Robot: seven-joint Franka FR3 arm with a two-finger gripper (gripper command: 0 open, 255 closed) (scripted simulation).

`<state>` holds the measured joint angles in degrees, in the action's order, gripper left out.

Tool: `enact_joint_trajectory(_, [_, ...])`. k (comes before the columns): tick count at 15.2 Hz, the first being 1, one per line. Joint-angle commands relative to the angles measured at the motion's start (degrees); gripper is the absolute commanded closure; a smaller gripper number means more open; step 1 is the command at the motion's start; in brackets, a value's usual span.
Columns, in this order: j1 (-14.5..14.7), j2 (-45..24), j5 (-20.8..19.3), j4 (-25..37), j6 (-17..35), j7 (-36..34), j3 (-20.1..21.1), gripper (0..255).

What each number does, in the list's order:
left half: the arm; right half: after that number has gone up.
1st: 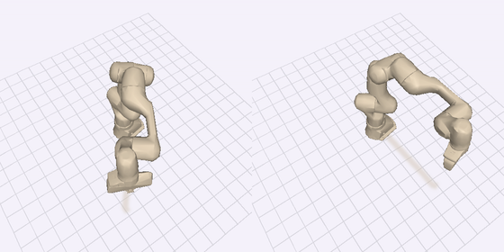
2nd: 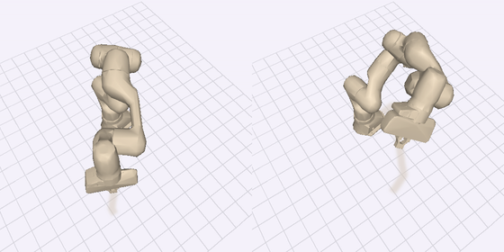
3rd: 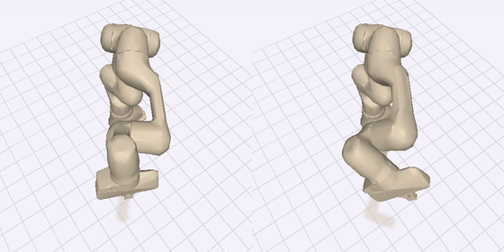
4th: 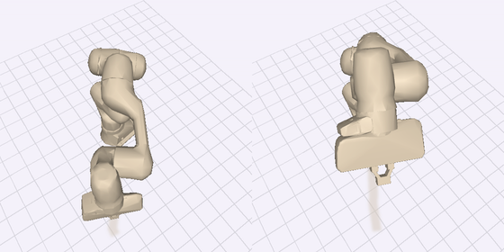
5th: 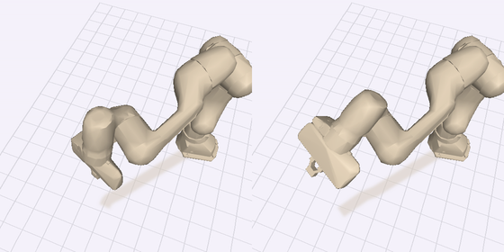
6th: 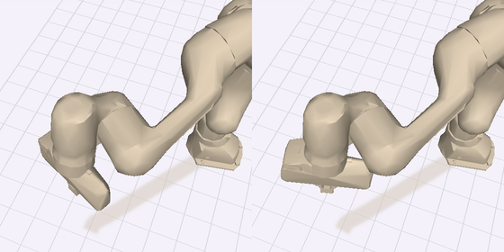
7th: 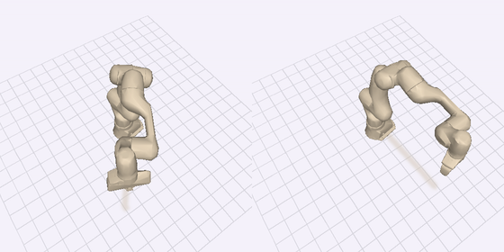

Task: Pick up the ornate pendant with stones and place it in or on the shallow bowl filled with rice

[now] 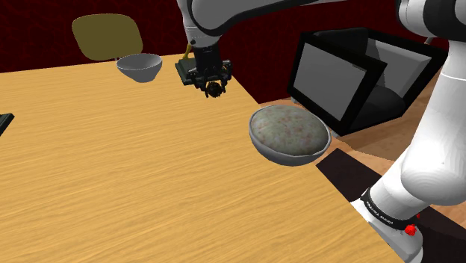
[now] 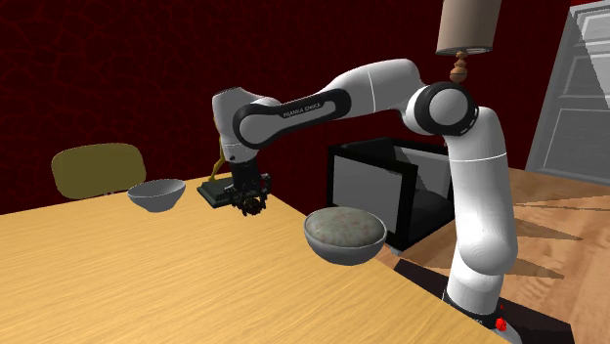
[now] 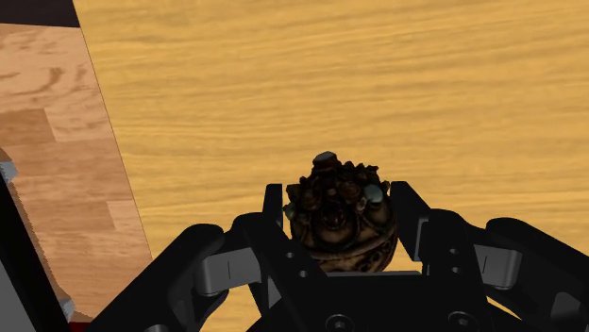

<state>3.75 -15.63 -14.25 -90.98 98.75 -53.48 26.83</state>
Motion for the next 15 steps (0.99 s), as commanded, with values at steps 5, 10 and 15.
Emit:
enact_joint_trajectory(5, [0.33, 0.08, 0.18, 4.15, -4.16, 0.58, 0.15, 255])
enact_joint_trajectory(10, [0.76, -0.21, 0.12, 8.39, -8.1, 1.03, 0.26, 255])
enact_joint_trajectory(15, [1.38, -0.95, -0.19, 13.26, -12.27, 1.42, 0.36, 255])
